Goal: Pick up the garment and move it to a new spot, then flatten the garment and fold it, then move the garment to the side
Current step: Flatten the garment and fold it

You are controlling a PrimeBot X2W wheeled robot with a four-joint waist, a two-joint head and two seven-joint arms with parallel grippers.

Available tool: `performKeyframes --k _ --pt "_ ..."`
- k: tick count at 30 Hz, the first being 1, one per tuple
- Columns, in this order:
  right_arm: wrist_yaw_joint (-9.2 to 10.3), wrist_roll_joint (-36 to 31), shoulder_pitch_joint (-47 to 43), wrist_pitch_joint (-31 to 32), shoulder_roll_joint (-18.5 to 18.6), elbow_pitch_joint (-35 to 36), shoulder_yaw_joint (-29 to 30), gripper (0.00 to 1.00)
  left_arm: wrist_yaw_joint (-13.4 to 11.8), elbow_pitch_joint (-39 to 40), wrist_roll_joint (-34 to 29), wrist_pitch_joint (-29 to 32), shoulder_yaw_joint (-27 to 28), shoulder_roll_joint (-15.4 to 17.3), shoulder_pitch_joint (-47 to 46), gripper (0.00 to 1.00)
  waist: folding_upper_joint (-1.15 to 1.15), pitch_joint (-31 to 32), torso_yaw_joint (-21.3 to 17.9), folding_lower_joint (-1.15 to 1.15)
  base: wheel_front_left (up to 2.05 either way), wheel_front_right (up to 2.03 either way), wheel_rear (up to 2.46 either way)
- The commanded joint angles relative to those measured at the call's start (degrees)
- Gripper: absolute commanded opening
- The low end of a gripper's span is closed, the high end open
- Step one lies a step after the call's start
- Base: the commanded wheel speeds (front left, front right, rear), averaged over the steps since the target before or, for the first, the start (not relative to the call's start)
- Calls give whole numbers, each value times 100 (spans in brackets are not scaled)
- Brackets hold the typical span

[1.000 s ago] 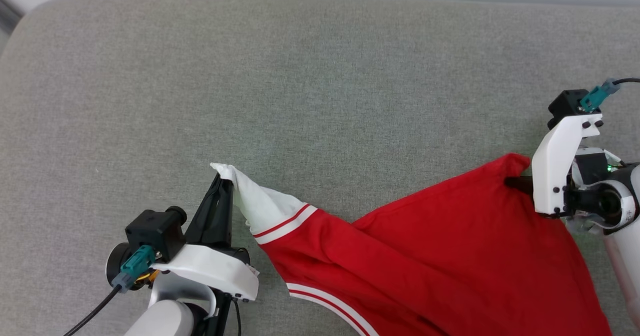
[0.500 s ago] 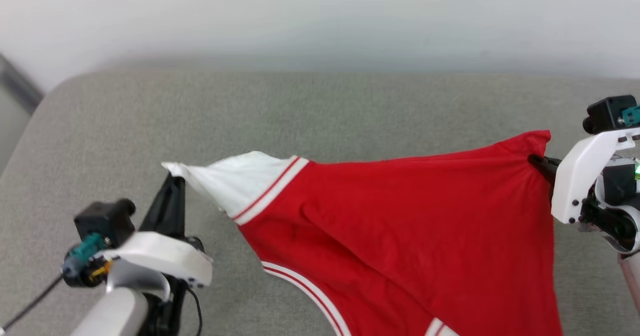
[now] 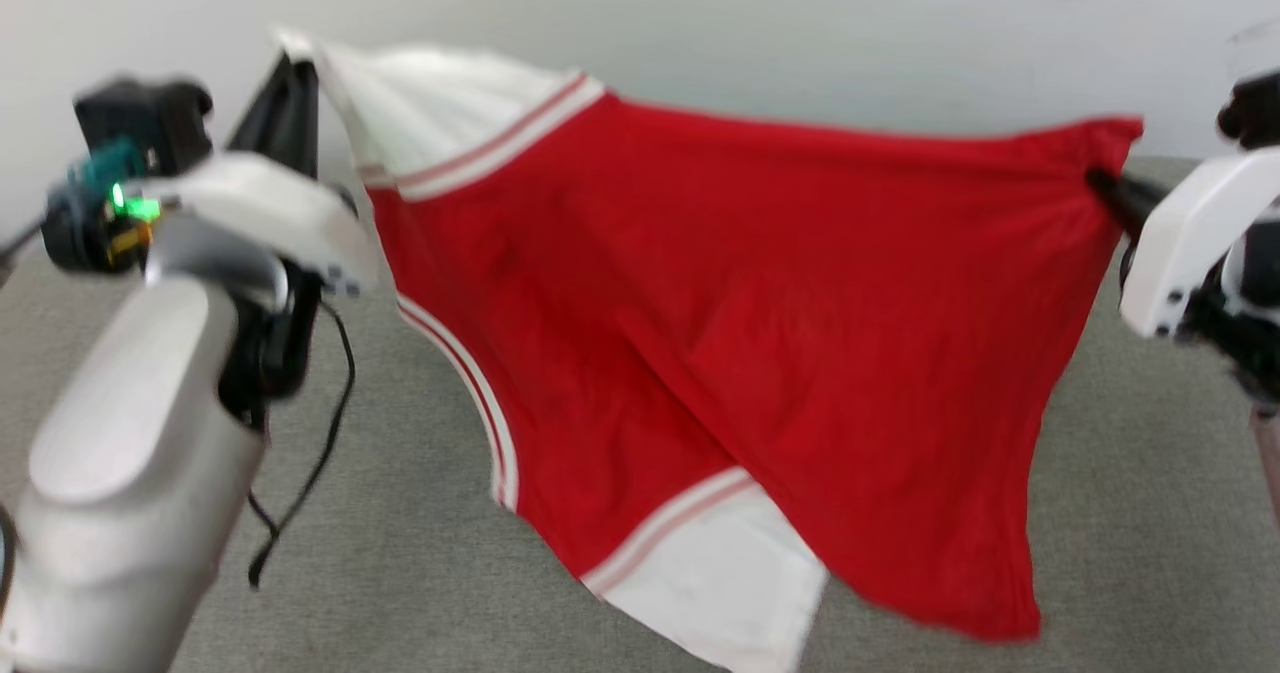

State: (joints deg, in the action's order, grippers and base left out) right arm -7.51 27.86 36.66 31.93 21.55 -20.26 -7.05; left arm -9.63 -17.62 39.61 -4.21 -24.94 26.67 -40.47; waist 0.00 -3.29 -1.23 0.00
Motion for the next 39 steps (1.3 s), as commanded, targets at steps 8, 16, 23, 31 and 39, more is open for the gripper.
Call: performKeyframes --k 8,16,23,31,39 --pt "4 -286 1368 -492 -97 -386 128 0 333 -1247 -382 -302 -62 -256 -2010 0 0 -675 -172 0 0 0 0" --pt "4 -386 2959 -1243 -184 -864 112 0 534 -2154 -646 -739 30 -340 -3824 0 0 -1557 -314 0 0 0 0" --pt "4 -452 4175 -2037 -286 -1369 24 0 647 -2718 -793 -979 107 -378 -5001 0 0 -2254 -432 0 0 0 0" --pt "4 -296 4955 -2617 -391 -2164 -367 0 765 -3234 -853 -1075 130 -520 -5512 0 0 -2840 -448 0 0 0 0" --pt "3 97 5207 -3056 -489 -2810 -1038 0 965 -3721 -823 -1101 98 -758 -5377 0 0 -3138 -380 0 0 0 0"
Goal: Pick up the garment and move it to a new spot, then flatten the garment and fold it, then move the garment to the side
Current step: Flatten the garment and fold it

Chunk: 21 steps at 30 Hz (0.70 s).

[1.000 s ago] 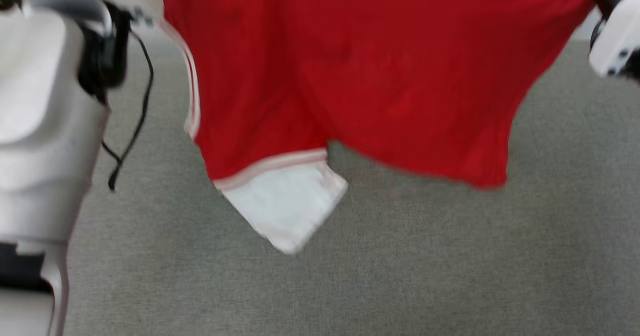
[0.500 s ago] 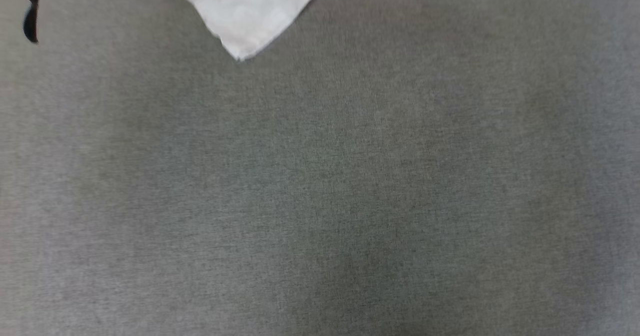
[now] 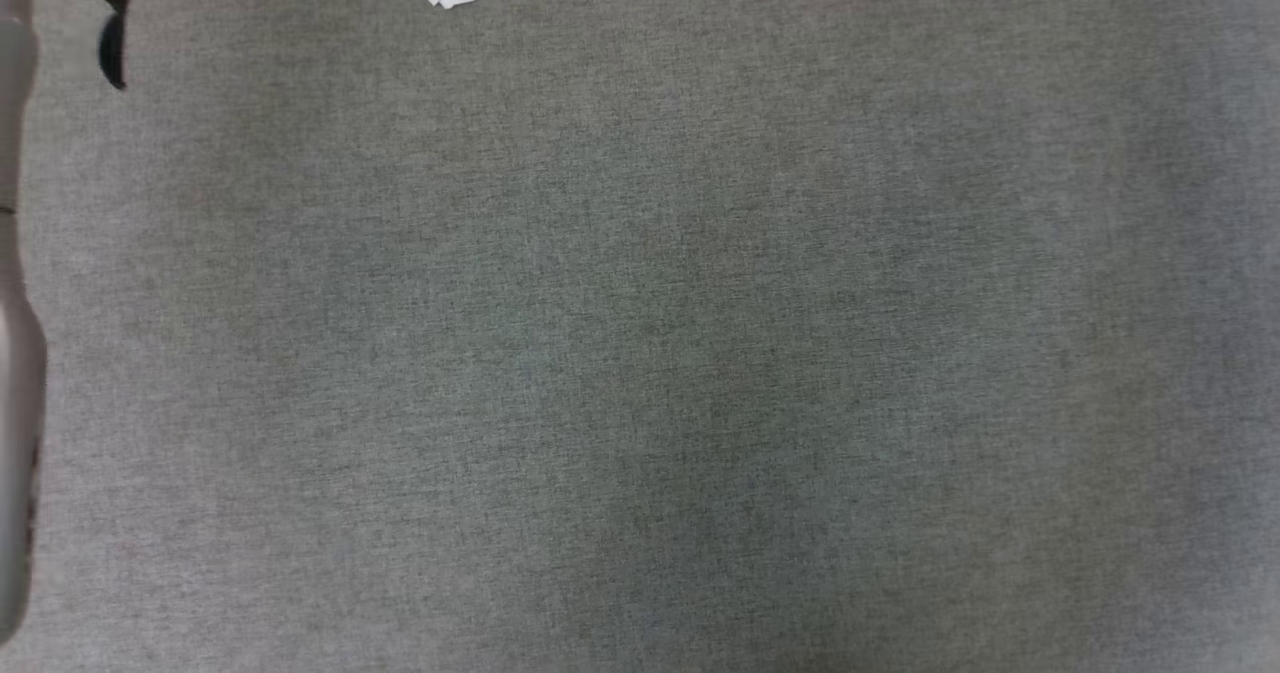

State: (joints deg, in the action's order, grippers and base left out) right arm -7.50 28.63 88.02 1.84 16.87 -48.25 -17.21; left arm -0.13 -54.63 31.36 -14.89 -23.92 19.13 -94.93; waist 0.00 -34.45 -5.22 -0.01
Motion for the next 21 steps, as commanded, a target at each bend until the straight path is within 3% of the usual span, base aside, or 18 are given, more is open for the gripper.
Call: performKeyframes --k 1,10,21 --pt "2 77 69 -88 -31 -67 -134 0 43 -78 26 -35 5 -44 106 0 0 -31 27 1 0 0 0" --pt "3 687 -572 -286 71 -497 -1042 0 374 -601 237 -29 94 -287 892 0 0 402 153 1 0 0 0" --pt "3 1558 -2642 -333 529 -197 -1942 0 650 -676 572 -30 291 -416 3229 0 0 1816 352 1 0 0 0"
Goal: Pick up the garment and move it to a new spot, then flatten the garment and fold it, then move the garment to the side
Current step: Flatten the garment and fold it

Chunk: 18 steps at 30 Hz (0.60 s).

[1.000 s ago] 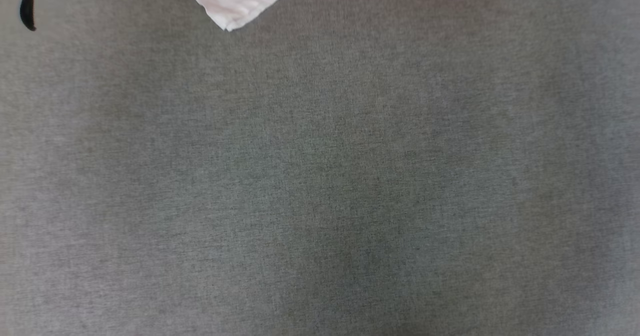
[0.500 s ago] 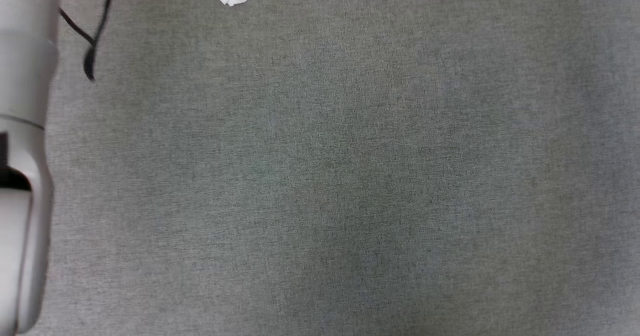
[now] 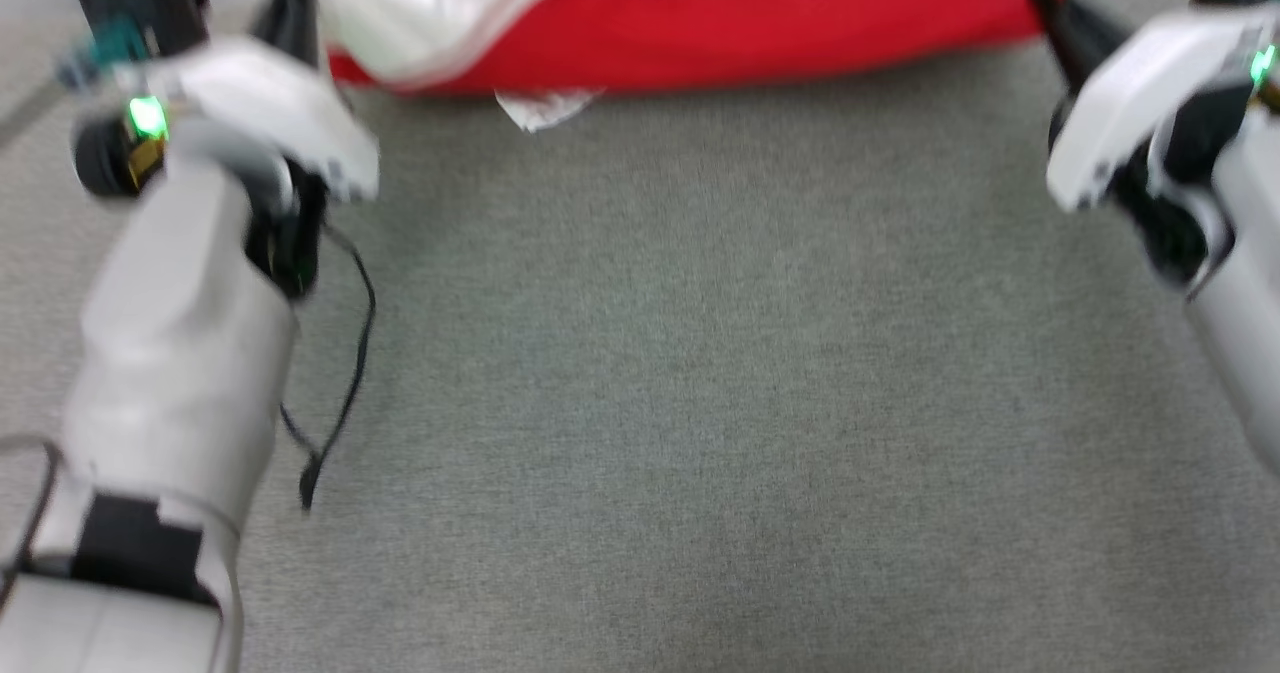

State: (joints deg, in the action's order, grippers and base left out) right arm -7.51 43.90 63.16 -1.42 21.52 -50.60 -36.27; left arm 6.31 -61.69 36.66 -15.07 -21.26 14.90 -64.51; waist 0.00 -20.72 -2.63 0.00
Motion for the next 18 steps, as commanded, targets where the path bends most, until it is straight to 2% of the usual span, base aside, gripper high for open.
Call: performKeyframes --k 1,7,11,18 --pt "4 120 -371 -2 115 106 -83 0 18 79 41 -12 37 14 422 0 0 565 108 0 0 0 0" --pt "4 364 -1587 3 442 580 -356 0 44 456 121 -12 181 201 1902 0 0 1237 141 0 0 0 0" --pt "4 508 -2409 96 602 983 -408 0 -40 770 131 -10 206 340 2920 0 0 1685 148 0 0 0 0" --pt "6 573 -3849 321 911 1727 -111 0 -455 1862 372 263 300 526 4611 0 0 2244 159 0 0 0 0"
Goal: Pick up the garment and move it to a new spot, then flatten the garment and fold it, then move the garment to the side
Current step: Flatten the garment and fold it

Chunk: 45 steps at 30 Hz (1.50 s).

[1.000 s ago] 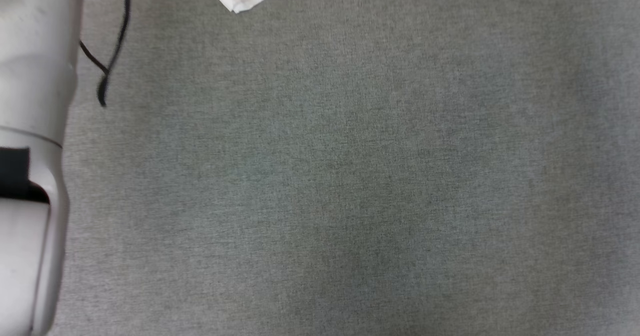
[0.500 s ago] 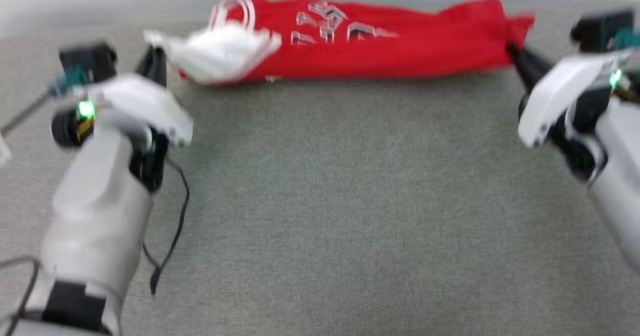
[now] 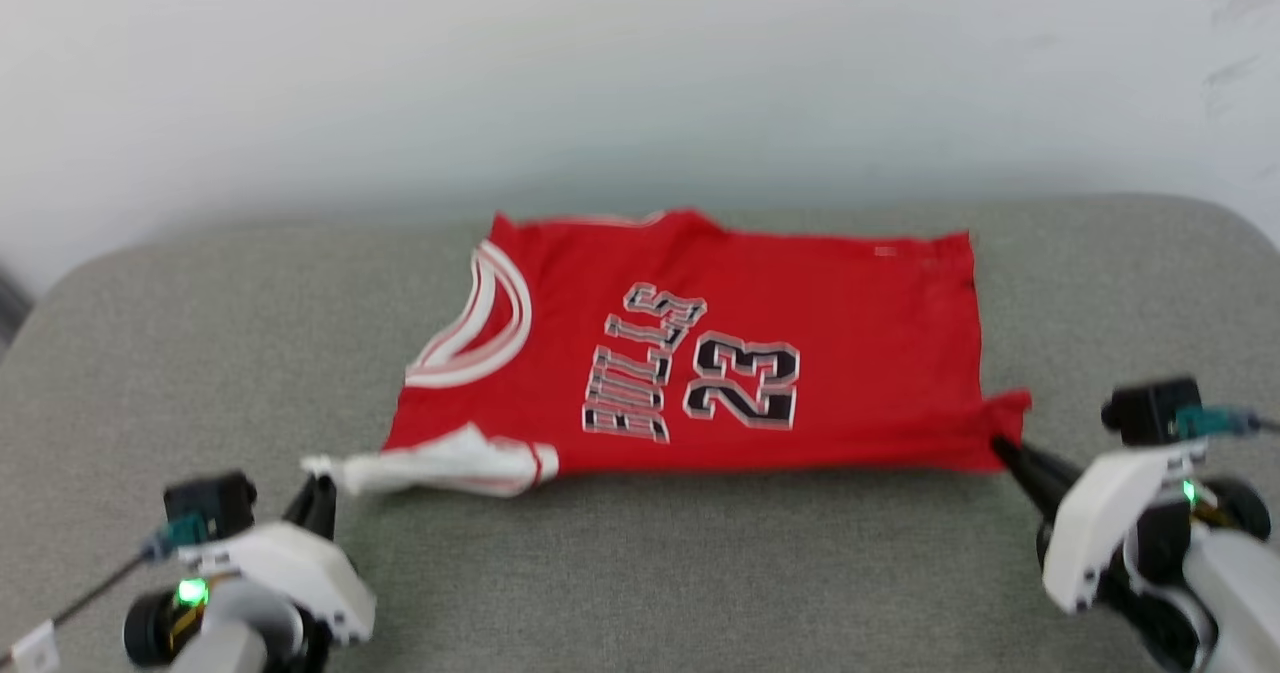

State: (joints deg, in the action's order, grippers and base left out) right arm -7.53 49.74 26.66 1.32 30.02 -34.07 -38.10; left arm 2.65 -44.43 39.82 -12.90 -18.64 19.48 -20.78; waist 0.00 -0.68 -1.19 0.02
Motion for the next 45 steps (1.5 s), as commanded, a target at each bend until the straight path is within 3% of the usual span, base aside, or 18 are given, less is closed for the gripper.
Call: performKeyframes --k 1,4,5,12,19,22,27,32,45 --pt "8 -42 -394 84 101 193 162 0 -199 383 85 138 65 128 479 0 0 280 12 -2 0 0 0" --pt "10 -163 -993 177 188 539 521 0 -538 1272 223 435 172 281 1203 0 0 364 15 -2 0 0 0" --pt "10 -163 -993 177 188 539 521 0 -538 1272 223 435 172 281 1203 0 0 364 15 -2 0 0 0" --pt "10 -524 -2389 596 -6 1441 1676 0 -1463 3465 498 1202 405 610 2840 0 0 511 45 -2 0 0 0" --pt "10 -1203 -3409 1299 -457 2538 2809 0 -2190 5115 525 1654 616 907 3816 0 0 534 77 -2 0 0 0" --pt "10 -1505 -3581 1631 -743 2952 3232 0 -2315 5519 475 1703 657 974 3833 0 0 487 80 -2 0 0 0" --pt "9 -1936 -3418 2162 -1193 3236 3632 0 -2142 5511 461 1735 496 857 3253 0 0 343 63 -2 0 0 0" --pt "7 -2264 -3056 2566 -1535 3108 3817 0 -1735 4750 444 1606 293 627 2318 0 0 141 31 -2 0 0 0" --pt "6 -2506 -1937 2694 -1649 2276 3484 0 -902 2392 489 1561 -125 56 354 0 0 -715 -116 -2 0 0 0"
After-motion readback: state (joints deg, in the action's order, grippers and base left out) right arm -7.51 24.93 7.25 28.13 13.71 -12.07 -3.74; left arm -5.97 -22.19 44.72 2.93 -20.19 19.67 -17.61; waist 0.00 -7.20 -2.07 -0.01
